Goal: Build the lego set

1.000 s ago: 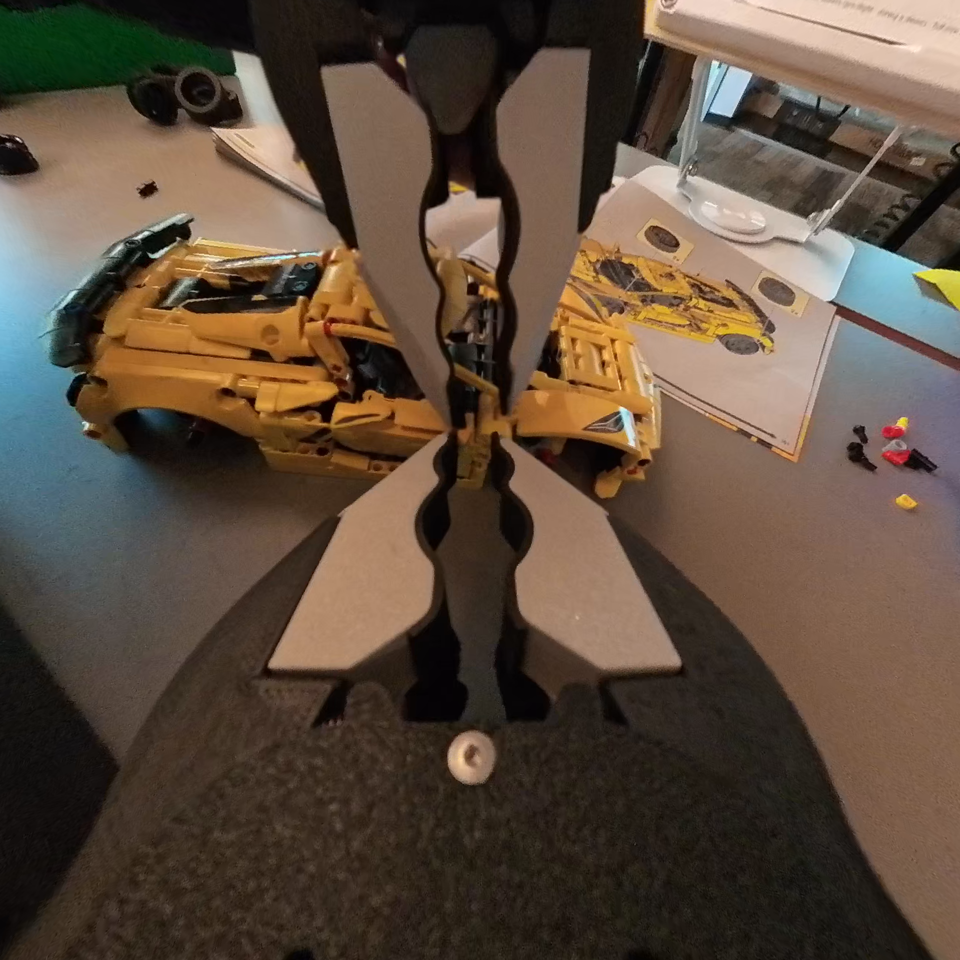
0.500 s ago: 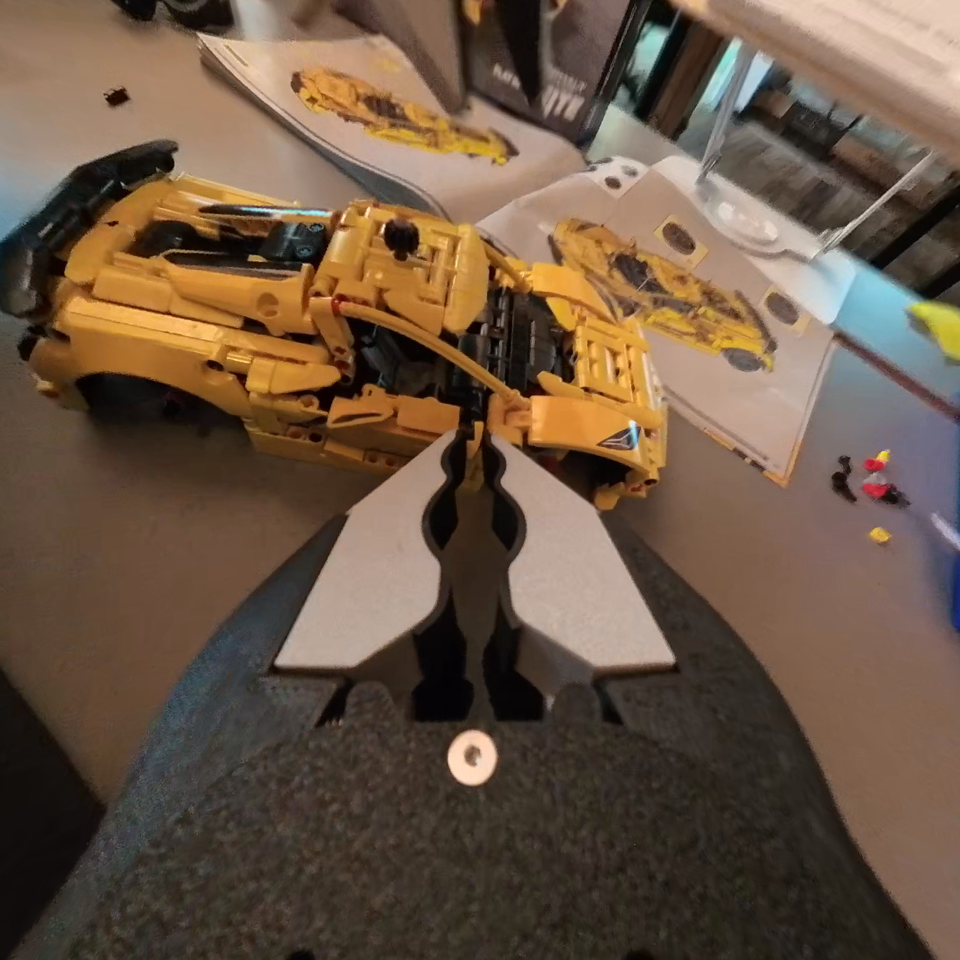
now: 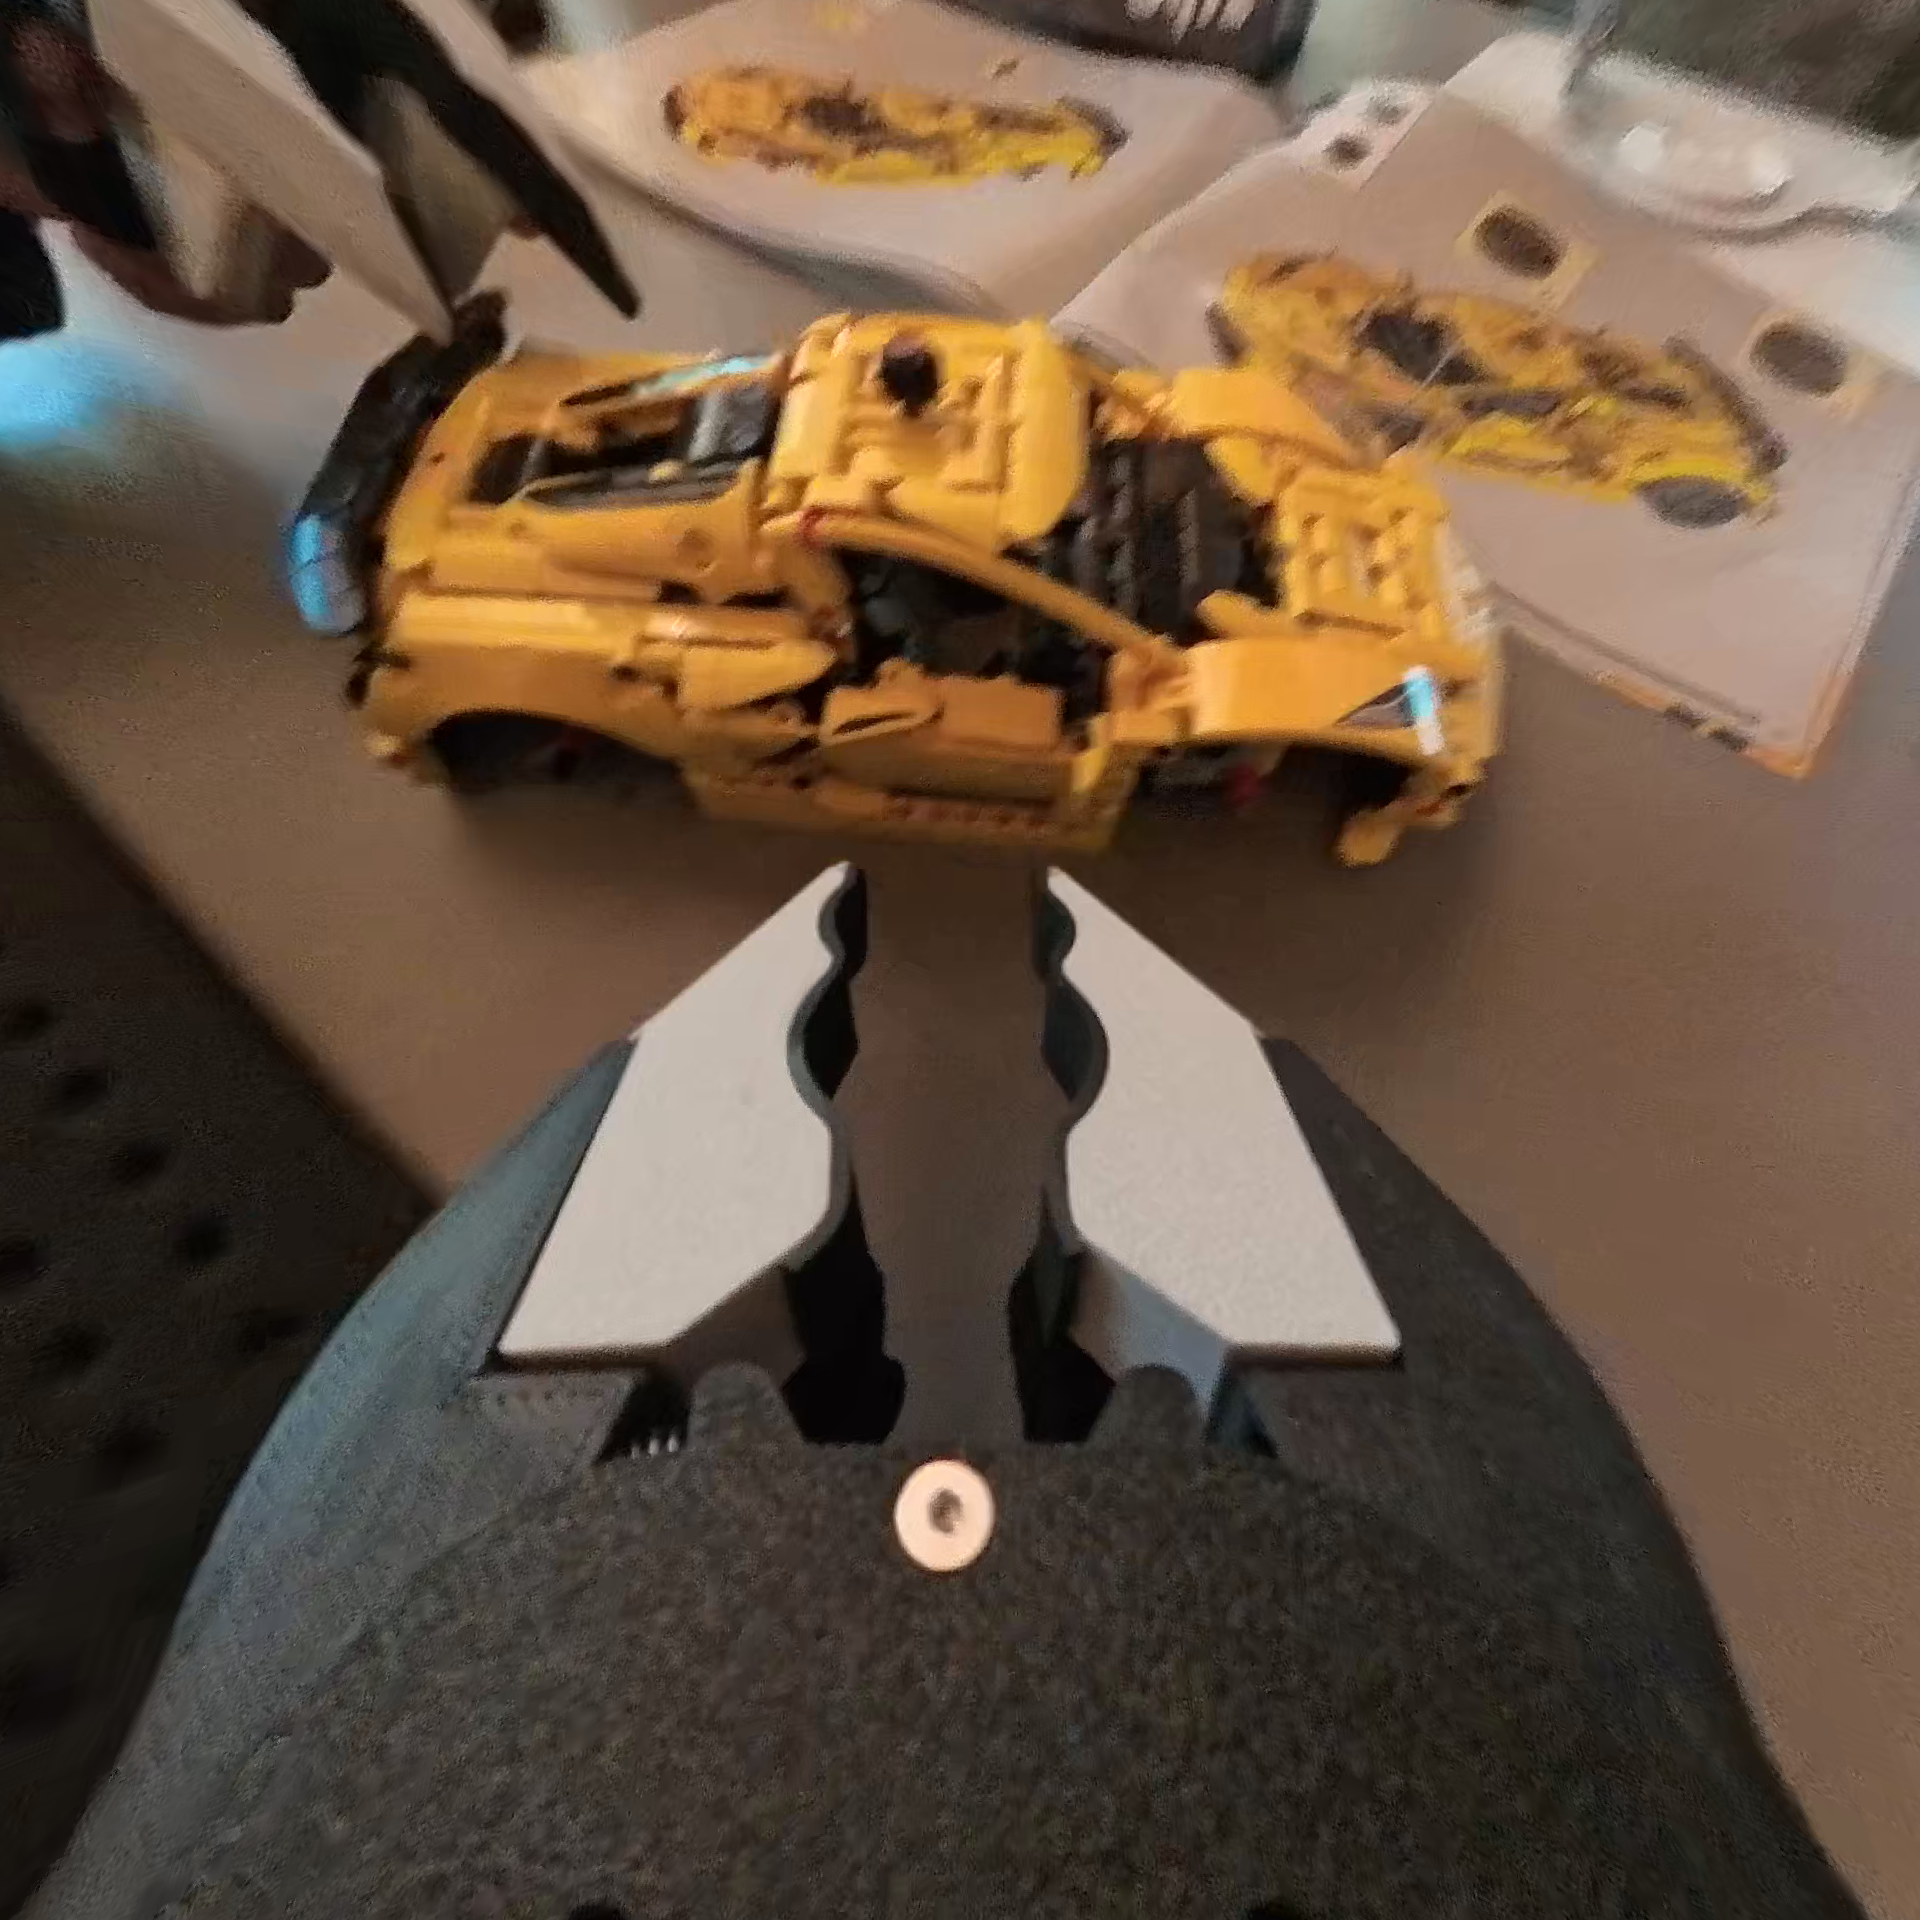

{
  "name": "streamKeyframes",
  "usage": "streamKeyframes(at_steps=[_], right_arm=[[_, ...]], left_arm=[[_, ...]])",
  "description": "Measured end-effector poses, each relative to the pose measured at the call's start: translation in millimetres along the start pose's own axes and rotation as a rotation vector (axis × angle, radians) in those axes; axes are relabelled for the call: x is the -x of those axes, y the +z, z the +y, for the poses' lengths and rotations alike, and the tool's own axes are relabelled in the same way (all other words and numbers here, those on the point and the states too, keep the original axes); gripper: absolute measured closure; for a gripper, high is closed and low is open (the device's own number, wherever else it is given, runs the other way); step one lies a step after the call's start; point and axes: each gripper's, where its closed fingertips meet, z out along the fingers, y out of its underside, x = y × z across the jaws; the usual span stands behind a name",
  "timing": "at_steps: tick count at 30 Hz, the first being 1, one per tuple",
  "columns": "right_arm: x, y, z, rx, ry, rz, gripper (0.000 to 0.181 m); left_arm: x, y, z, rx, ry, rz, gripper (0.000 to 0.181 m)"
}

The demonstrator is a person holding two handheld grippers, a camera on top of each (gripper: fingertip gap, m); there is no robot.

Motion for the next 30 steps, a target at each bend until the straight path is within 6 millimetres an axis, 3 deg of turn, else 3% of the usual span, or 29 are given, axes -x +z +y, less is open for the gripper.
streamKeyframes(at_steps=[4,7,9,11,14,16,19,22,26,28,29,30], right_arm=[[32,-10,14,0.109,-0.002,-0.031,0.149],[53,-12,29,0.216,0.09,-0.117,0.137],[59,-8,26,0.187,0.193,-0.17,0.134],[63,-3,19,0.148,0.273,-0.214,0.124],[65,0,9,0.099,0.357,-0.273,0.119],[60,-2,5,0.083,0.37,-0.26,0.117],[37,-4,3,0.04,0.35,-0.14,0.111],[35,8,-5,-0.003,0.427,-0.139,0.1],[48,27,-11,0.025,0.541,-0.234,0.092],[46,25,-12,0.016,0.56,-0.238,0.093],[46,20,-16,-0.004,0.572,-0.258,0.104],[44,15,-18,-0.013,0.609,-0.265,0.094]], left_arm=[[-9,8,2,-0.01,-0.019,0.006,0.126],[-17,12,1,0.002,-0.017,0.012,0.126],[-38,20,3,0.016,-0.014,0.085,0.136],[-41,27,-1,-0.003,0.008,0.033,0.136],[-49,34,1,0.013,0.044,0.011,0.136],[-48,29,-8,-0.022,0.042,-0.017,0.136],[-23,12,-21,-0.109,-0.009,-0.116,0.131],[-1,17,-4,-0.059,-0.14,-0.118,0.113],[-23,43,16,0.022,-0.278,0.069,0.111],[-30,51,17,0.033,-0.295,0.055,0.109],[-37,54,19,0.063,-0.278,0.064,0.11],[-49,56,21,0.089,-0.265,0.093,0.113]])
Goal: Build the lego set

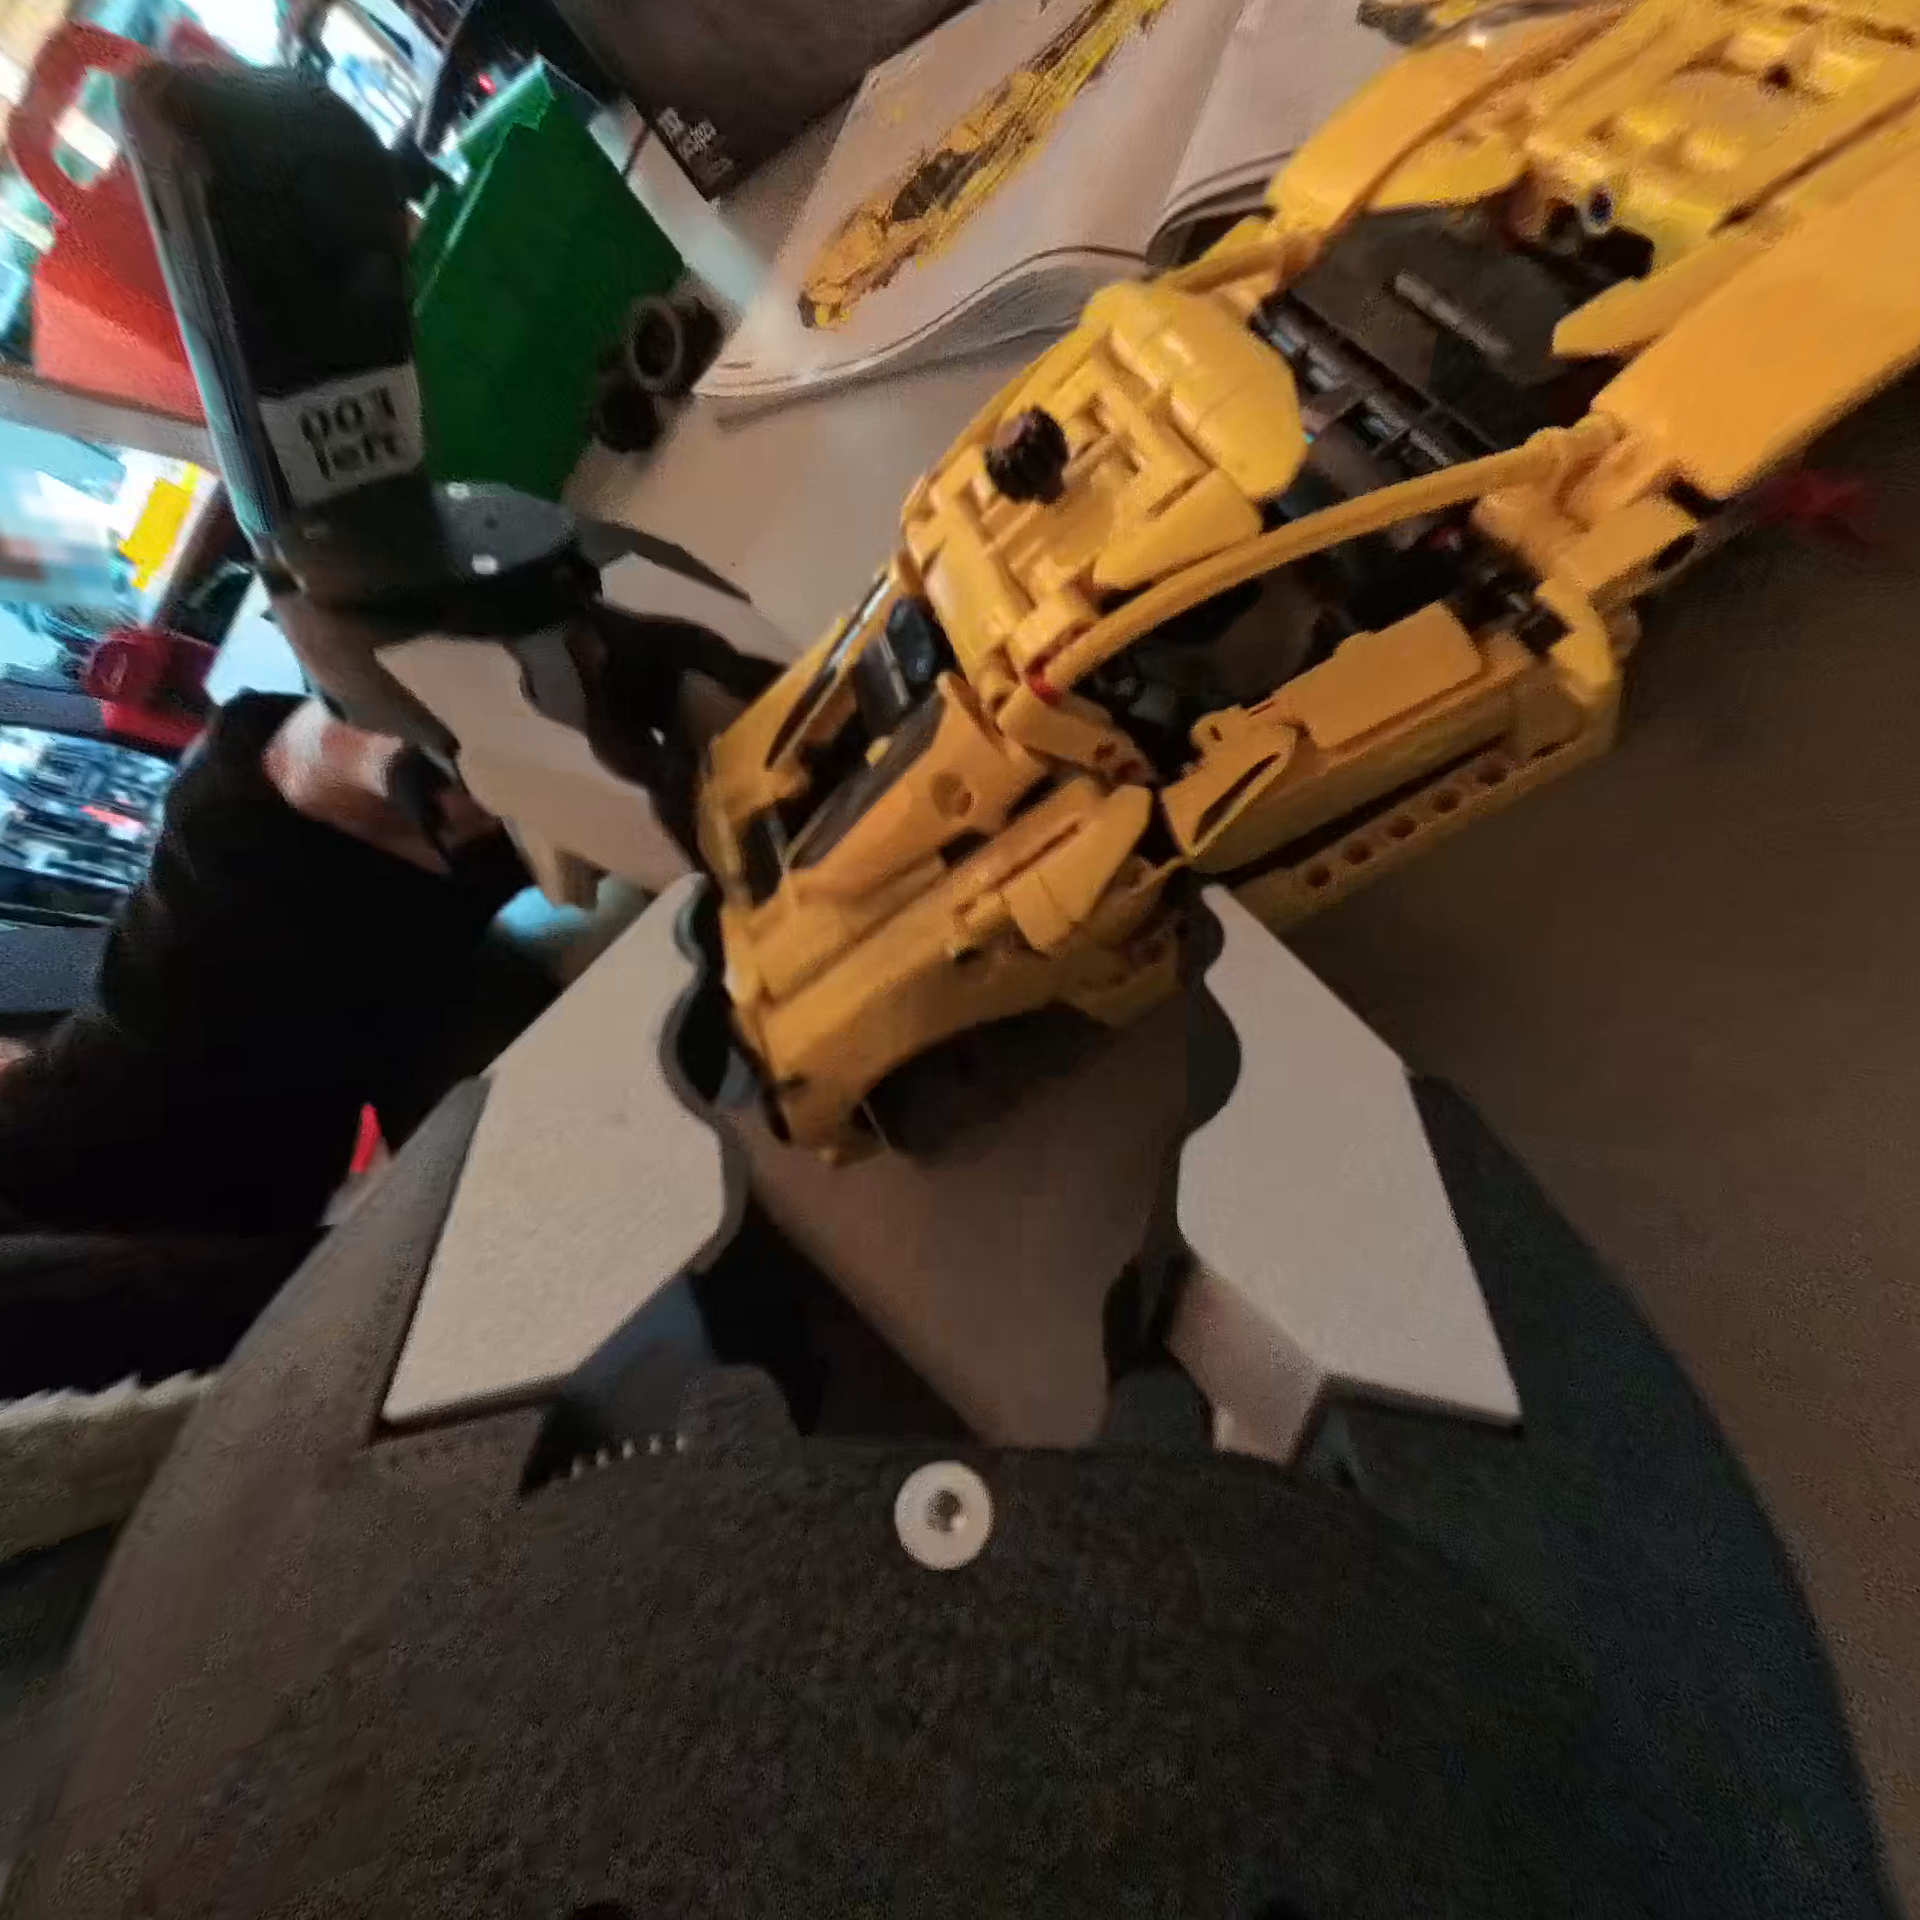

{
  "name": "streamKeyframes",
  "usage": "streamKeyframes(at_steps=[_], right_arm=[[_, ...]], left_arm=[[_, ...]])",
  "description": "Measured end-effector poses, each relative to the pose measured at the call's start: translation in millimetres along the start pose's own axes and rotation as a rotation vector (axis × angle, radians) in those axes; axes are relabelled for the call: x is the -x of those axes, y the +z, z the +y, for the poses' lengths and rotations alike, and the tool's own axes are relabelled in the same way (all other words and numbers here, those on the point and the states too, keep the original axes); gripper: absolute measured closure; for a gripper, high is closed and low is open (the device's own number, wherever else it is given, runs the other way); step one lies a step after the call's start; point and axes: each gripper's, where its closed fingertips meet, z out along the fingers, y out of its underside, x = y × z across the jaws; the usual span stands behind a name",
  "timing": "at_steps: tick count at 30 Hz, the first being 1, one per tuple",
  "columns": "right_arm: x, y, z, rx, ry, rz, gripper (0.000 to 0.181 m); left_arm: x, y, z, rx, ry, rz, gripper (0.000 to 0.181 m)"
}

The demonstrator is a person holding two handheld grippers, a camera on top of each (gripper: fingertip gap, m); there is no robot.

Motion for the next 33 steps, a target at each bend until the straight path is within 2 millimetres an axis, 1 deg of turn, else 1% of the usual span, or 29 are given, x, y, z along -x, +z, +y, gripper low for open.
streamKeyframes(at_steps=[1,4,5,7,10,11,13,15,17,19,20,23,26,29,31,33], right_arm=[[-2,-6,0,0.005,0.002,0.008,0.09],[-11,-19,3,0.056,-0.028,0.03,0.088],[-13,-22,6,0.091,-0.039,0.019,0.087],[-16,-29,10,0.165,-0.06,-0.018,0.092],[-14,-39,15,0.289,-0.075,-0.108,0.095],[-14,-40,17,0.324,-0.083,-0.13,0.095],[-11,-39,14,0.356,-0.088,-0.173,0.096],[-9,-34,10,0.398,-0.116,-0.2,0.098],[-10,-25,7,0.435,-0.151,-0.202,0.101],[-14,-16,8,0.49,-0.191,-0.187,0.097],[-17,-14,5,0.498,-0.214,-0.169,0.1],[-22,-13,2,0.541,-0.258,-0.157,0.099],[-24,-11,-1,0.544,-0.293,-0.136,0.101],[-22,-8,0,0.505,-0.327,-0.127,0.101],[-19,-5,1,0.451,-0.353,-0.13,0.098],[-18,-4,3,0.402,-0.392,-0.103,0.095]], left_arm=[[-9,5,2,0.01,0.009,0.008,0.115],[-31,22,6,0.015,0.024,0.002,0.114],[-34,27,8,0.025,0.026,-0.015,0.113],[-42,32,11,0.03,0.022,-0.028,0.113],[-58,37,19,0.04,0.016,-0.022,0.111],[-61,38,21,0.04,0.027,-0.039,0.109],[-67,36,22,0.029,0.037,-0.057,0.106],[-76,34,24,0.027,0.017,-0.032,0.108],[-85,33,25,0.012,0.021,-0.006,0.113],[-84,37,25,0.015,0.03,-0.036,0.115],[-82,39,24,0.008,0.045,-0.056,0.115],[-77,42,21,-0.004,0.046,-0.071,0.113],[-73,39,21,-0.007,0.028,-0.066,0.112],[-64,33,25,0.003,0.009,-0.073,0.111],[-56,36,39,0.083,0.003,-0.095,0.101],[-56,38,41,0.071,0.01,-0.091,0.1]])
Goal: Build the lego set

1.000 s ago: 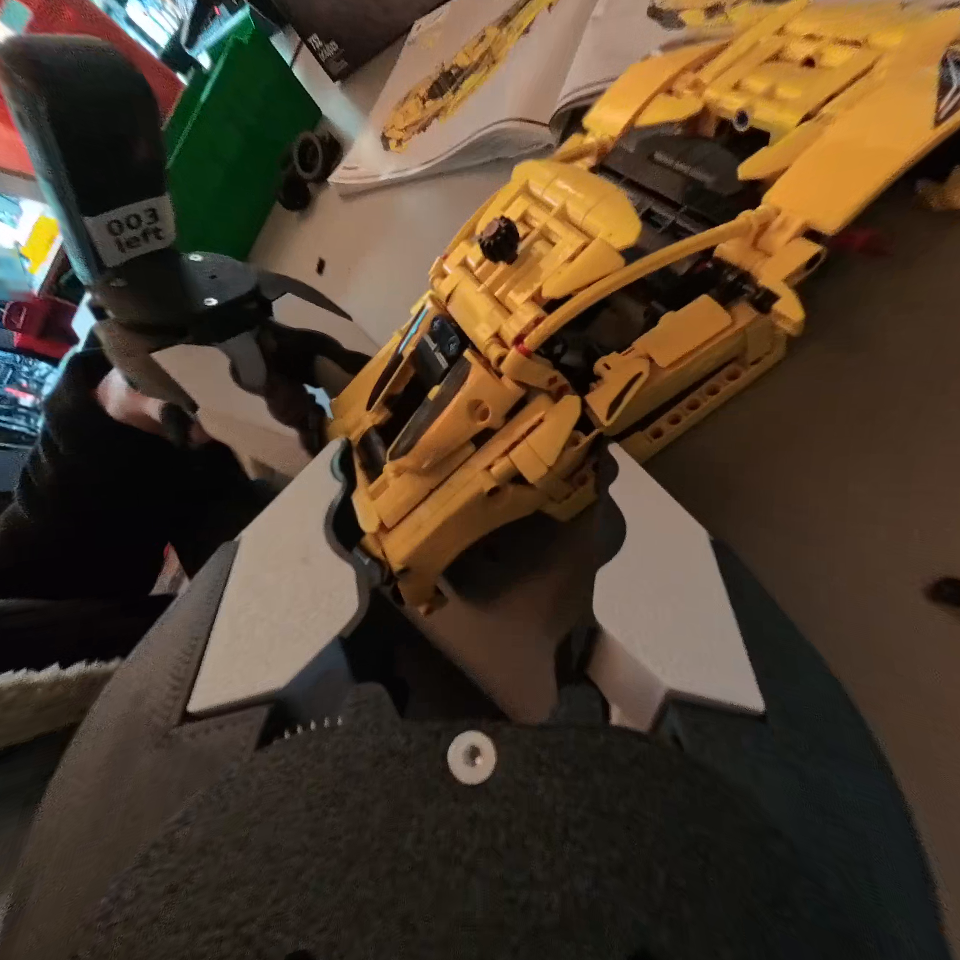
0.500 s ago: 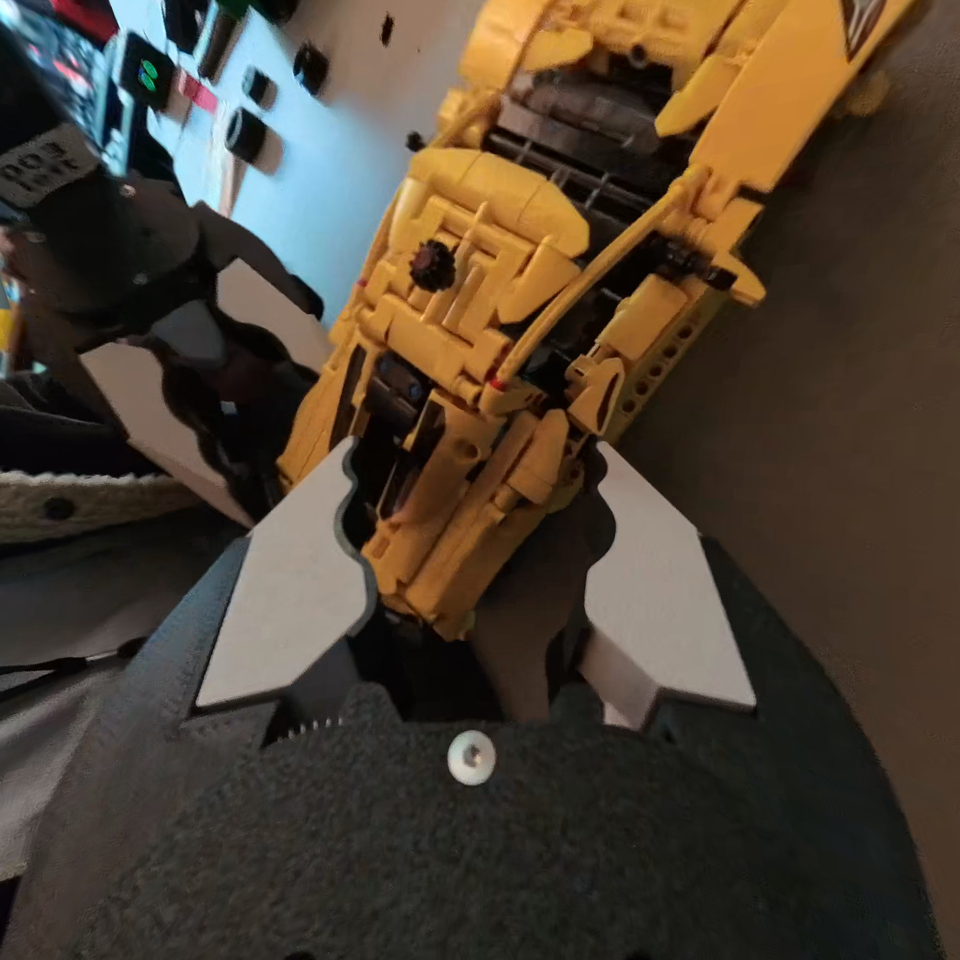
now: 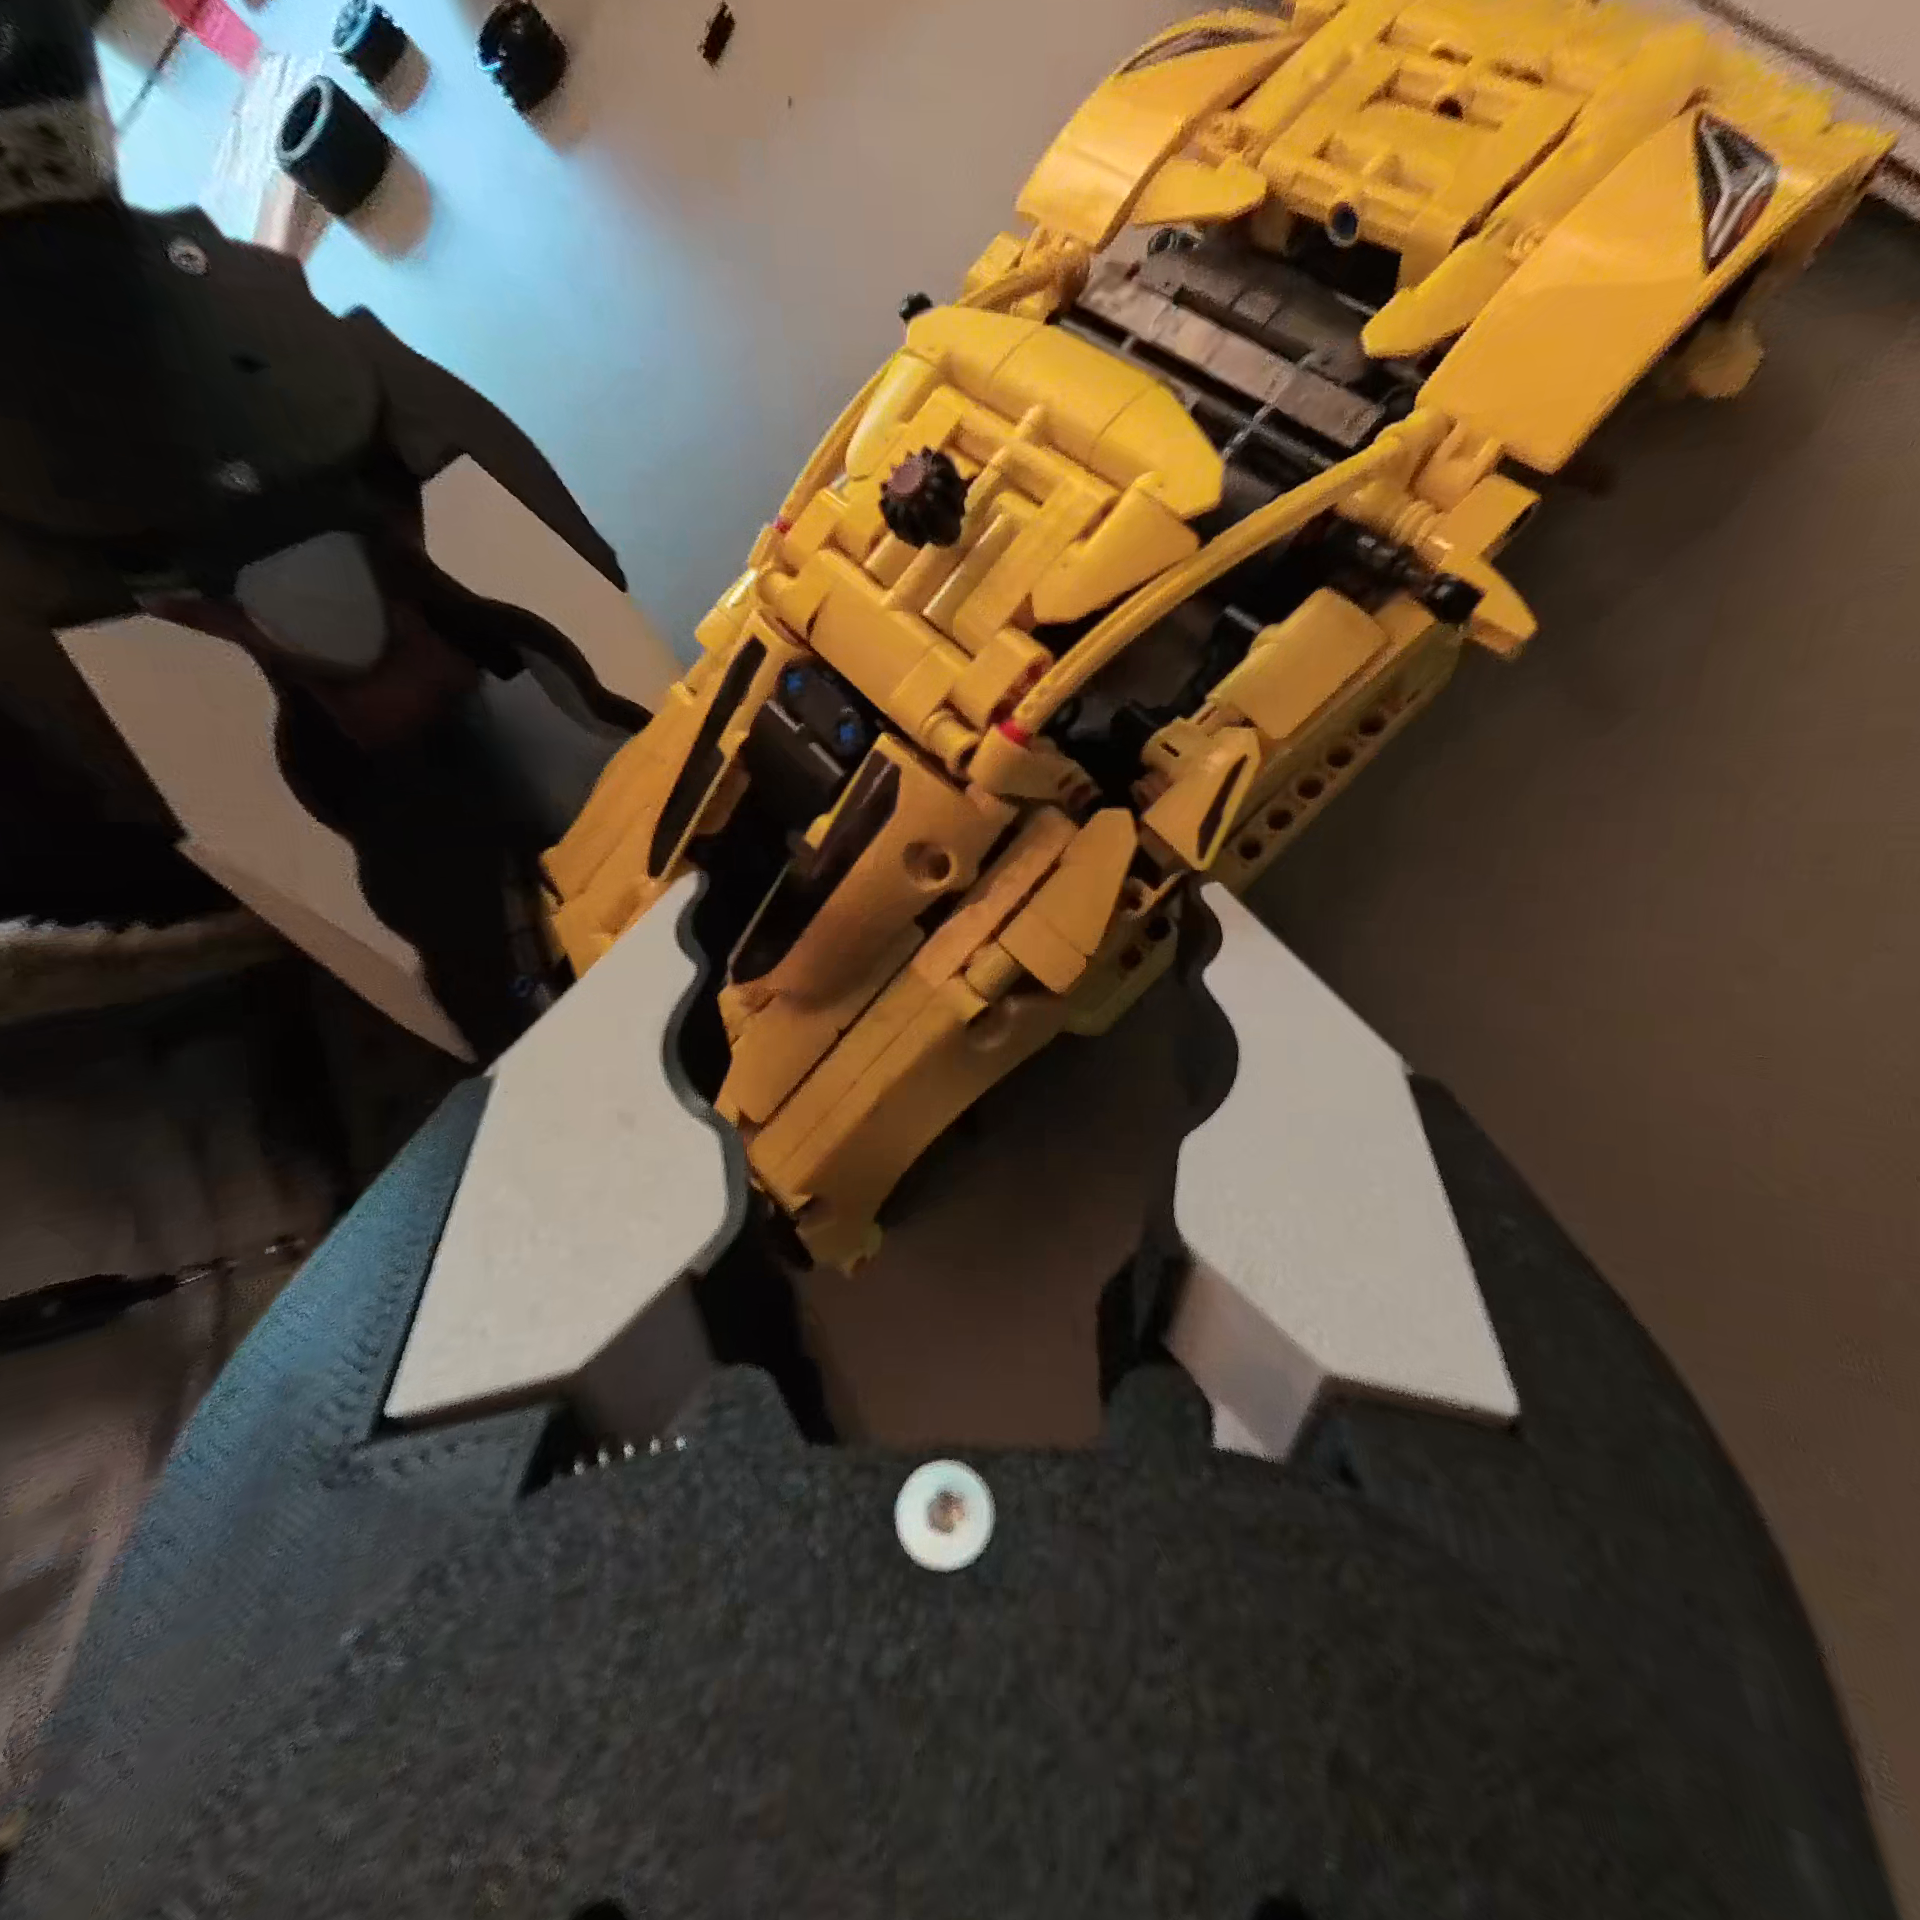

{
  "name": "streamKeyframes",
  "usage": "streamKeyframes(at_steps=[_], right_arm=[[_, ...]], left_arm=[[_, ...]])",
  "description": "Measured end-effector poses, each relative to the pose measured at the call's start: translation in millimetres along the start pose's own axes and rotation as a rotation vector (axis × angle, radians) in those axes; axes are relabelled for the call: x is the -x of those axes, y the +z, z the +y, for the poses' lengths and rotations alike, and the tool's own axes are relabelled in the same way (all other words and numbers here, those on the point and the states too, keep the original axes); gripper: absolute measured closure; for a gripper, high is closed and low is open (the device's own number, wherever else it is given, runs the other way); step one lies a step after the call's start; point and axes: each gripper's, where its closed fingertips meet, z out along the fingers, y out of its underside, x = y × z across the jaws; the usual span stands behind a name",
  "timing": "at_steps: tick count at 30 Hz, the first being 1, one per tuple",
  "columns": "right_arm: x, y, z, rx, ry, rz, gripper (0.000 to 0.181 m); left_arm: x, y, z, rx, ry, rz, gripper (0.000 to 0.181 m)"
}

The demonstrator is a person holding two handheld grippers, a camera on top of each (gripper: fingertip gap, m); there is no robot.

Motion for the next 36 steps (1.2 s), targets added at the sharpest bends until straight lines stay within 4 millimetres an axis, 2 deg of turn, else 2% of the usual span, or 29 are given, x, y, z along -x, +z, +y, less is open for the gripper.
streamKeyframes(at_steps=[2,4,6,7,9,11,14,17,19,20,24,29,36], right_arm=[[0,-3,4,-0.026,-0.032,0.067,0.095],[-1,-16,6,-0.078,-0.038,0.198,0.094],[16,-28,11,-0.125,-0.061,0.305,0.087],[23,-32,17,-0.126,-0.06,0.373,0.077],[36,-31,28,-0.116,-0.013,0.478,0.071],[53,-20,31,-0.125,0.045,0.481,0.064],[51,-9,33,-0.135,0.08,0.56,0.062],[43,8,38,-0.102,0.145,0.539,0.061],[39,18,38,-0.089,0.192,0.489,0.051],[39,23,38,-0.091,0.204,0.457,0.051],[40,24,37,-0.086,0.189,0.416,0.051],[40,19,42,-0.039,0.04,0.295,0.051],[14,13,31,0.095,-0.253,0.021,0.052]], left_arm=[[-1,-5,0,0.008,-0.001,0.015,0.1],[8,-22,-4,-0.007,0.013,0.011,0.1],[27,-52,-22,-0.097,0.039,-0.008,0.1],[40,-67,-36,-0.154,0.04,-0.011,0.1],[72,-83,-58,-0.21,0.02,-0.001,0.1],[99,-79,-69,-0.181,-0.047,0.06,0.096],[122,-64,-78,-0.148,-0.152,0.137,0.096],[122,-50,-85,-0.138,-0.206,0.185,0.103],[111,-45,-89,-0.146,-0.236,0.256,0.12],[112,-42,-91,-0.162,-0.255,0.247,0.12],[114,-44,-90,-0.175,-0.26,0.255,0.128],[104,-58,-70,-0.169,-0.211,0.225,0.127],[94,-83,-43,-0.264,-0.255,0.133,0.126]])
